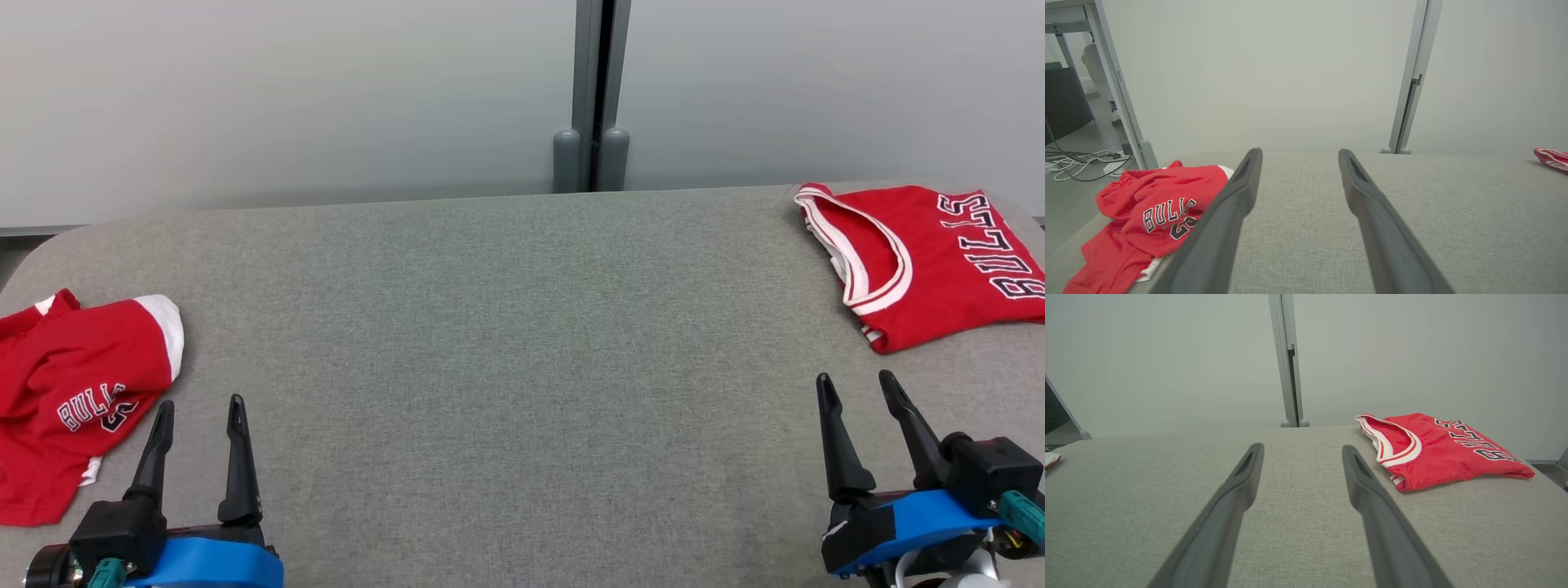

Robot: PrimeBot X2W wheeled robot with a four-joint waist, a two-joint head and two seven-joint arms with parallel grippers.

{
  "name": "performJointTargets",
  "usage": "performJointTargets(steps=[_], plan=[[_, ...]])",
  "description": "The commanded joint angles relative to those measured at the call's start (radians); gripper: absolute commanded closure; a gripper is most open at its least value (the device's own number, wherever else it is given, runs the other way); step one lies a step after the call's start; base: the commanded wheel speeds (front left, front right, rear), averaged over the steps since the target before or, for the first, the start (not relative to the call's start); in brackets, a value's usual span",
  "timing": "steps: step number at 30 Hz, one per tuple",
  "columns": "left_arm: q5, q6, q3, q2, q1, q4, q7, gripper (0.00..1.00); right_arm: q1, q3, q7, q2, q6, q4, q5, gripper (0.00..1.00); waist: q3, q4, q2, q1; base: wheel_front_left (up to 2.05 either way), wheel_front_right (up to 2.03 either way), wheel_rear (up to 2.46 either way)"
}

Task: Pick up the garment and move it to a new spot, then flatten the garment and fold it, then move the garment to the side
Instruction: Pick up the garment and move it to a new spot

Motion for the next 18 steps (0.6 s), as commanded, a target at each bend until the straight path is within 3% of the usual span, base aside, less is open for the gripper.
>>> performJointTargets(steps=[1,9,18], plan=[[-0.006,0.007,0.003,0.009,0.006,-0.003,0.001,0.0,0.007,0.003,0.002,0.001,0.0,0.0,-0.006,0.0,0.002,0.009,0.0,-0.0001,0.0,0.0,0.0],[-0.018,0.017,0.016,0.021,-0.007,0.006,0.001,0.0,-0.016,0.03,0.009,0.001,0.0,0.002,-0.014,0.0,0.013,0.071,0.0,-0.0001,0.0,0.0,0.0],[-0.026,0.031,0.015,0.03,-0.01,0.006,0.007,0.0,-0.019,0.028,0.008,0.001,0.0,0.019,-0.018,0.0,0.017,0.196,0.0,-0.0001,0.0,0.0,0.0]])
